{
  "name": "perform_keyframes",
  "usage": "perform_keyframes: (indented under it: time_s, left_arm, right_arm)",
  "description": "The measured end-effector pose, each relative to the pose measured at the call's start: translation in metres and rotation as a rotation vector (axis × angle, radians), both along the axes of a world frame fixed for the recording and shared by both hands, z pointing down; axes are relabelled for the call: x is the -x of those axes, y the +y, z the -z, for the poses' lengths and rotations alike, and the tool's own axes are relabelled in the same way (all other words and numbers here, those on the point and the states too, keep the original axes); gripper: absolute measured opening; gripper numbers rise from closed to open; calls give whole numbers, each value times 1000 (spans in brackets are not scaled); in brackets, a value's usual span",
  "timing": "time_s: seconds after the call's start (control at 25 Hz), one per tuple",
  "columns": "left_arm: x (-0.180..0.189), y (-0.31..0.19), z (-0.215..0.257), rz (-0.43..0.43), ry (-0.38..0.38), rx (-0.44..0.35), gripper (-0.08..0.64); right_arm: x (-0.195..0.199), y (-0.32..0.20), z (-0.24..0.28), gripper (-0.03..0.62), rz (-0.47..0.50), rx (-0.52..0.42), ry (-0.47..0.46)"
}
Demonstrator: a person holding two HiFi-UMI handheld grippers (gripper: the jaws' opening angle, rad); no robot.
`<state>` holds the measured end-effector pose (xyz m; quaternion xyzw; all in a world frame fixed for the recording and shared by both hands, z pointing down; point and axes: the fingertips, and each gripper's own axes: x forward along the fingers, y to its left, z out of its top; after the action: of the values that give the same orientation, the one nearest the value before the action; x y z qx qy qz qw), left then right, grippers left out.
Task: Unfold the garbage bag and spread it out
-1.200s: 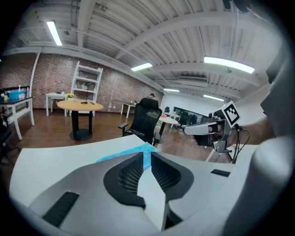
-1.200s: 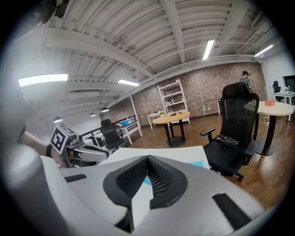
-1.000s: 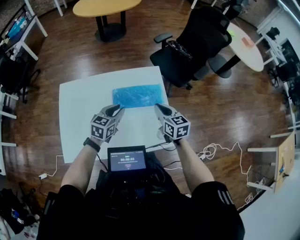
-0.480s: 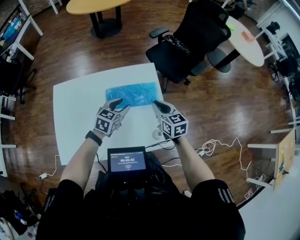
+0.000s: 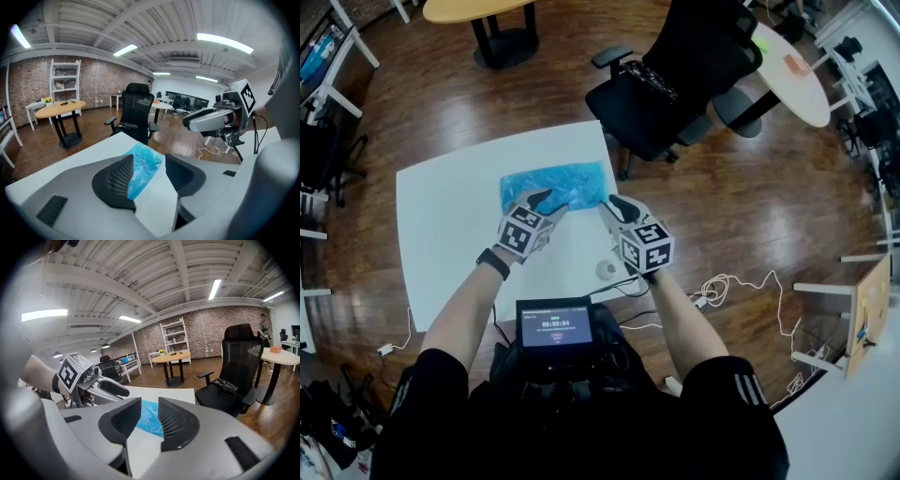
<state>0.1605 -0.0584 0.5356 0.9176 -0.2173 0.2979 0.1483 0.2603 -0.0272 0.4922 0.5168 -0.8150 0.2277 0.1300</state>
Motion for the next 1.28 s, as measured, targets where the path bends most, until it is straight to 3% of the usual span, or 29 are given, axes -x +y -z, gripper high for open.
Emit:
perform_keyframes:
  time_s: [0.32,0.6,1.28]
  left_arm:
    - [-45,11,-32,-88,-101,47,218]
    - [-77,15,-89,-226,-288,-28,229]
    - [-118,20,-161,-346,-396,-28,190]
  right_arm:
    - [-17,-1,-15,137,-20,20,-15]
    - [-35,1,-31,137,-59,55,-37]
    - [-52,9,-74,137,-104,127,-74]
